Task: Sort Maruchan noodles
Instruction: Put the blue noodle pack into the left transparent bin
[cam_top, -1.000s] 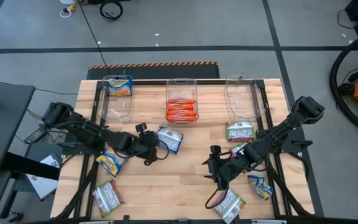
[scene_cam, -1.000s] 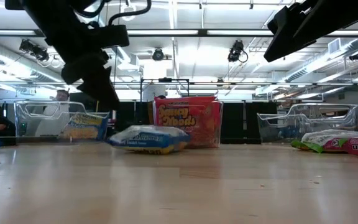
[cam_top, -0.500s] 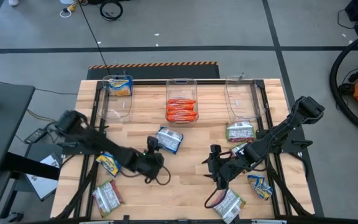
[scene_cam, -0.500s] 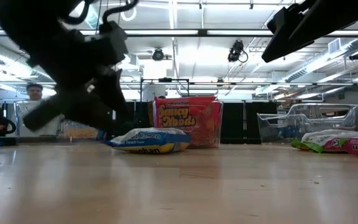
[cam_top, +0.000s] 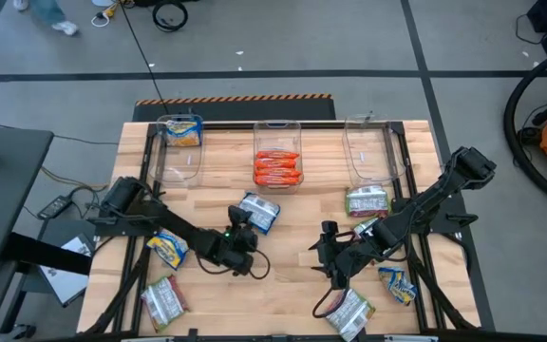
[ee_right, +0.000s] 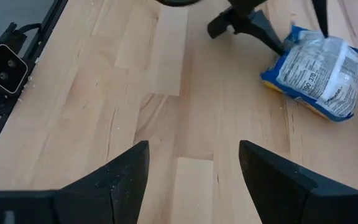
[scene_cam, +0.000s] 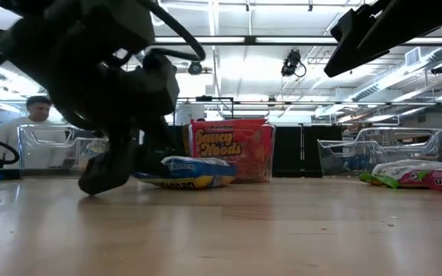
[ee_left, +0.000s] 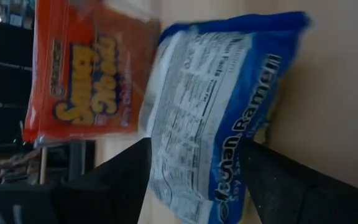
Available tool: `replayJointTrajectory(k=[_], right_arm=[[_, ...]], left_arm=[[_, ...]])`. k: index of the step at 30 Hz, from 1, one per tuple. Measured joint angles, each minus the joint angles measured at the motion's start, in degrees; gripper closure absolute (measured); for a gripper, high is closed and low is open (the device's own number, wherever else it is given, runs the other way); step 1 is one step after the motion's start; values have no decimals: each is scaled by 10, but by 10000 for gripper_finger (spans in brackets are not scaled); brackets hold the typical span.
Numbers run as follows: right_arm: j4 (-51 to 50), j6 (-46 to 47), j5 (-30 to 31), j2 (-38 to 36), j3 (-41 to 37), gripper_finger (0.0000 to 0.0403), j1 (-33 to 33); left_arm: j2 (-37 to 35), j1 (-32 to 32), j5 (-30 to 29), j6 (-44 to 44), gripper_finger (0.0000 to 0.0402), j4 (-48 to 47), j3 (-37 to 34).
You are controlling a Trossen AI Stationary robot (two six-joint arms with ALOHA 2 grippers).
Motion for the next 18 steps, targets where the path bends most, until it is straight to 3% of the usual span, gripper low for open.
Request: replayJointTrajectory(k=[2,6,18], right_arm=[[0,0,0,0,0,149,0],[0,0,0,0,0,149,0],[0,0,-1,0,0,149,0]], left_arm=[[0,9,17,3,165,-1,0],[-2,32,115,42,183,1,1],[0,73,161,101,209,-30,24]])
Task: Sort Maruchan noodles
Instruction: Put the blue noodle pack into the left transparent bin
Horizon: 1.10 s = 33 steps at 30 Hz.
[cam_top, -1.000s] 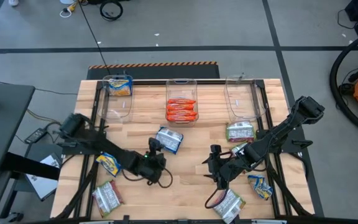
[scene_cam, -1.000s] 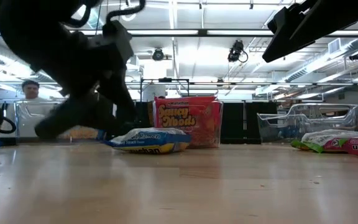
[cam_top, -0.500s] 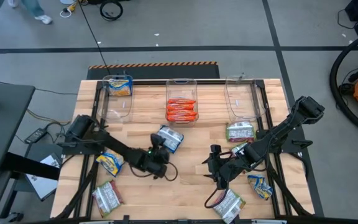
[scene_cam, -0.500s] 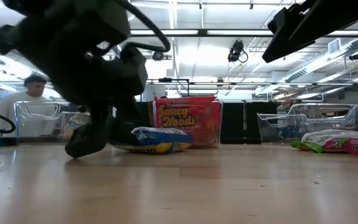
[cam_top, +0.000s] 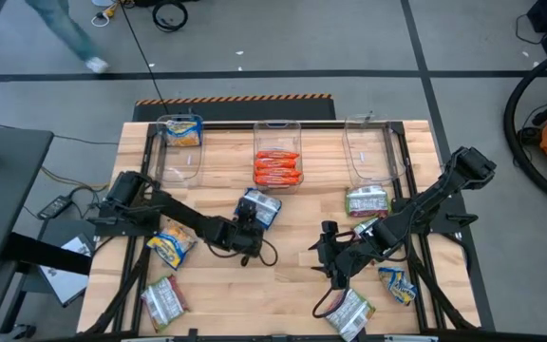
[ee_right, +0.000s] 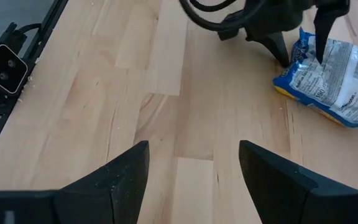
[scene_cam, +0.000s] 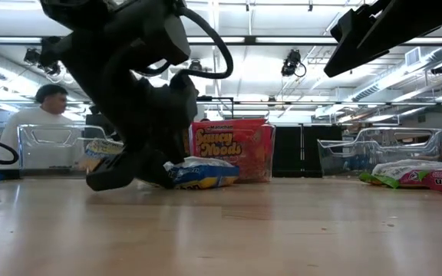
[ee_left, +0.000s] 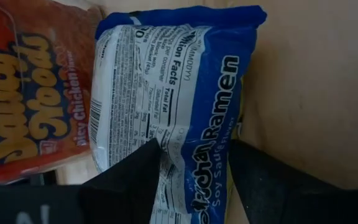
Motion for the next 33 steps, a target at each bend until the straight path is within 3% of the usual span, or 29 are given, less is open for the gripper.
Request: replayJointTrajectory(k=[8,14,25,33], right_arm=[[0,0,-3,0,0,149,0],[0,0,-5,0,0,149,0],[1,0,-5,0,0,149,1],[5,0,-11,0,0,149,1]], left_arm=[[0,-1,12,-50,315,-21,20],[0,-3,90,-96,389,-154,101],[-82,9,296,-91,393,-405,200],[-218,64,301,-86,394,-524,203]])
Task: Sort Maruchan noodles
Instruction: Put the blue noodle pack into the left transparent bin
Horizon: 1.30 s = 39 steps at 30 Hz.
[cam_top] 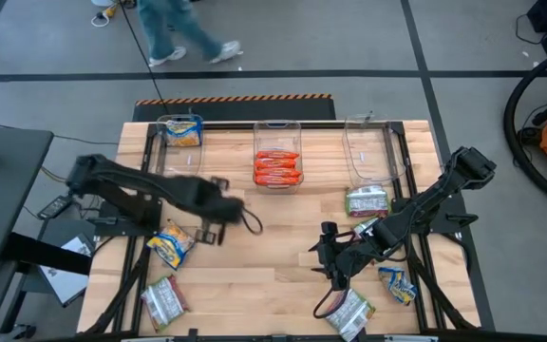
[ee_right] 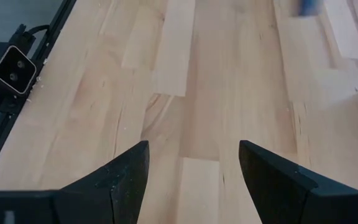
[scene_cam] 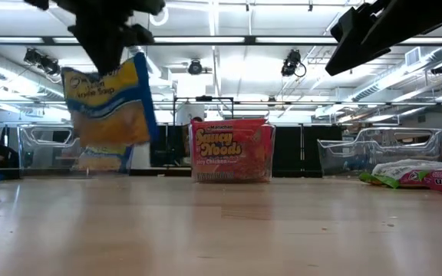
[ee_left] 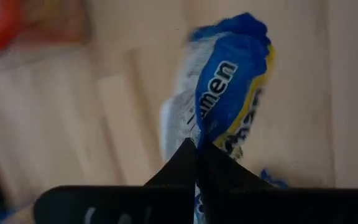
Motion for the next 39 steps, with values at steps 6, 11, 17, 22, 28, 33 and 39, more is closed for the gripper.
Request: replayJointTrajectory(k=[6,11,17,22,28,33,39], right_arm=[[9,-5,0,0,0,149,-8],[10,-3,0,0,0,149,-25],[17,-2,0,0,0,149,-45],[25,0,0,0,0,149,-50],[26,11,2,0,0,149,-50],[26,11,2,0,0,149,-50],[26,10,-1,0,0,149,-48]], left_arm=[[-98,82,41,70,394,-47,0],[-155,185,44,149,394,-130,0],[-176,315,42,210,395,-177,0],[-179,394,22,266,395,-183,0],[-179,488,-6,318,395,-174,-6],[-178,538,-1,343,395,-143,-44],[-178,570,7,353,395,-96,-127]])
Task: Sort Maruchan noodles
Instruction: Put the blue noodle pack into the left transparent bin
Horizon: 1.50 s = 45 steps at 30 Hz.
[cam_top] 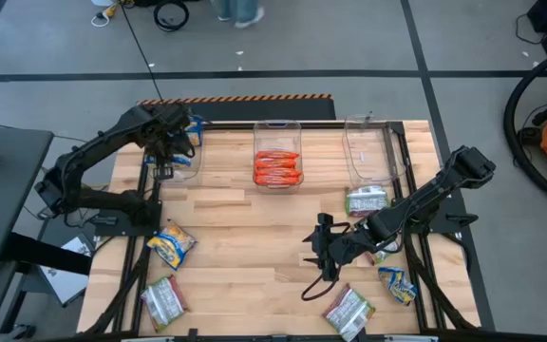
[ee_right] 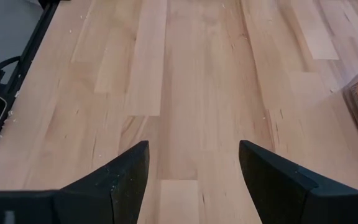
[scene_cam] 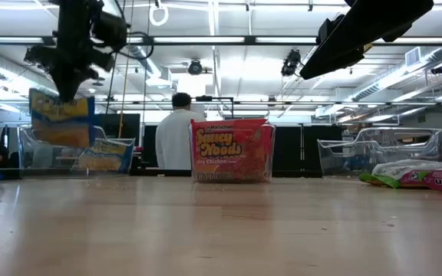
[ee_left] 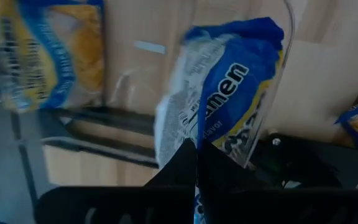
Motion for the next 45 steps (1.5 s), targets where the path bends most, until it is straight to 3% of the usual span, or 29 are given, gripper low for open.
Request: replayJointTrajectory(k=[8,18,28,41,45], right_arm=[[-2,-1,-2,0,0,149,0],[-2,-16,-2,0,0,149,-5],[-1,-17,-2,0,0,149,-18],[0,-41,-2,0,0,149,-28],[0,-49,-2,0,0,149,-33]], left_arm=[[0,5,85,27,395,92,-89],[0,48,140,42,395,102,-96],[3,100,178,77,395,125,-120],[15,145,166,119,395,123,-125],[15,148,197,127,395,100,-125]])
